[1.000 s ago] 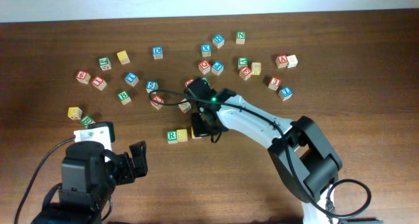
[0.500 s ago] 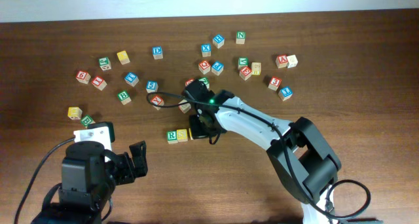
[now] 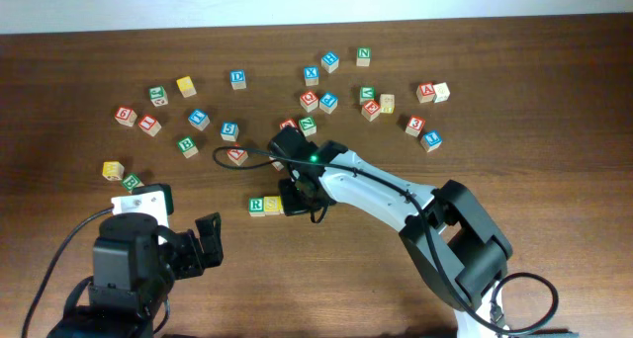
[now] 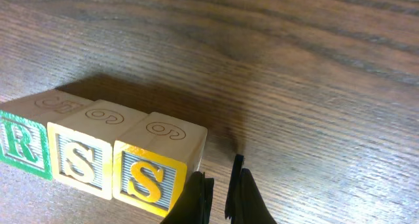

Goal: Spell out RSS

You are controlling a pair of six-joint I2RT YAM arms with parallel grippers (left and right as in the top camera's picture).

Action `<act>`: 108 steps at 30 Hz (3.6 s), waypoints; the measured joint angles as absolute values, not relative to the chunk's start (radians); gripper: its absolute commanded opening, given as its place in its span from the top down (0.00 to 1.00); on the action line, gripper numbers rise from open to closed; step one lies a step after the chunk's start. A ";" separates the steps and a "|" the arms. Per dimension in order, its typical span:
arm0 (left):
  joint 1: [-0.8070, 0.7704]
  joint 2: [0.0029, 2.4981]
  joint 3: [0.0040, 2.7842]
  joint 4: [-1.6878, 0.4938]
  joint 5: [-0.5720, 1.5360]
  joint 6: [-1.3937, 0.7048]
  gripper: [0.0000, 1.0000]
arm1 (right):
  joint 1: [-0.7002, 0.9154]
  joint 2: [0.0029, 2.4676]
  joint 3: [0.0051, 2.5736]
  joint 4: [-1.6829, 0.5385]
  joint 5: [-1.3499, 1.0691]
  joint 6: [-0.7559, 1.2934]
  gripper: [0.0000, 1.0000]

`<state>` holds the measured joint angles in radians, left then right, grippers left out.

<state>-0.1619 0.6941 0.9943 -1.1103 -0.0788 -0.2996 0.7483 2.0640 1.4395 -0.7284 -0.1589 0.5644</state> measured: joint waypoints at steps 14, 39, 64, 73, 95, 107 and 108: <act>-0.162 0.694 0.994 -1.110 -0.078 -0.300 0.00 | 0.637 2.011 1.440 -0.949 -0.160 0.499 0.96; -0.162 0.694 0.993 -1.118 -0.078 -0.300 0.01 | 0.509 0.922 1.448 -1.518 0.109 0.415 0.02; -0.162 0.694 0.992 -1.119 -0.078 -0.300 0.01 | 0.202 0.202 0.390 -0.402 -0.009 0.003 0.02; -0.162 0.694 0.992 -1.119 -0.076 -0.300 0.01 | 0.201 0.015 0.046 0.068 -0.028 -0.001 0.02; -0.162 0.694 0.992 -1.119 -0.075 -0.300 0.01 | 0.201 0.014 0.010 -0.073 -0.028 0.004 0.02; -0.134 0.288 0.791 -0.992 -0.134 -0.300 0.01 | 0.201 0.014 0.011 -0.073 -0.028 0.004 0.02; -0.089 0.222 0.693 -0.930 -0.140 -0.300 0.01 | 0.201 0.014 0.011 -0.073 -0.028 0.004 0.02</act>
